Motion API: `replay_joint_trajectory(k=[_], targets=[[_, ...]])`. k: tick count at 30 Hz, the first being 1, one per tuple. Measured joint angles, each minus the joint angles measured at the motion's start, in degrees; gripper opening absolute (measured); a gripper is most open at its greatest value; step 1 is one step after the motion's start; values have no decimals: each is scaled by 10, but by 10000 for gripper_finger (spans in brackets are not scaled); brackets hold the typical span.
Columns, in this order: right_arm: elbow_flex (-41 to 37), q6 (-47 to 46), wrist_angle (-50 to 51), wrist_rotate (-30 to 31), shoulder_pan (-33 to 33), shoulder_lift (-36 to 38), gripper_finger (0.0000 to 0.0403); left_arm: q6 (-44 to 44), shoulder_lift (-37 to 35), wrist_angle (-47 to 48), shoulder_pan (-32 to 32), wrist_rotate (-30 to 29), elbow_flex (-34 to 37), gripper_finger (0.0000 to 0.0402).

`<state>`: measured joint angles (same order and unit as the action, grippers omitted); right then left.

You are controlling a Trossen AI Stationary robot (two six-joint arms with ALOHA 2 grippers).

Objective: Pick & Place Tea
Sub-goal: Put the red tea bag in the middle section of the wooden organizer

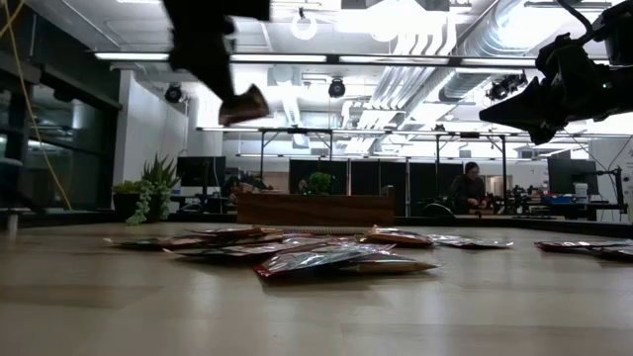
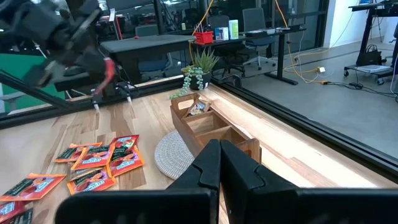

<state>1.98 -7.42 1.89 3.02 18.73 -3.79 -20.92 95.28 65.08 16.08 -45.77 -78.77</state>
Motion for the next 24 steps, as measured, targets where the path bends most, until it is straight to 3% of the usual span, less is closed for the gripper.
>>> replay_joint_trajectory(k=[5, 10, 17, 24], targets=[[0, 0, 0, 0, 0, 0, 0, 128, 24, -73, -81, 17, -14, 0], [0, 0, 0, 0, 0, 0, 0, 214, 79, -99, -146, 13, -71, 0], [0, 0, 0, 0, 0, 0, 0, 271, 172, -112, -200, -41, -188, 0], [0, 0, 0, 0, 0, 0, 0, 310, 230, -112, -222, -27, -243, 0]])
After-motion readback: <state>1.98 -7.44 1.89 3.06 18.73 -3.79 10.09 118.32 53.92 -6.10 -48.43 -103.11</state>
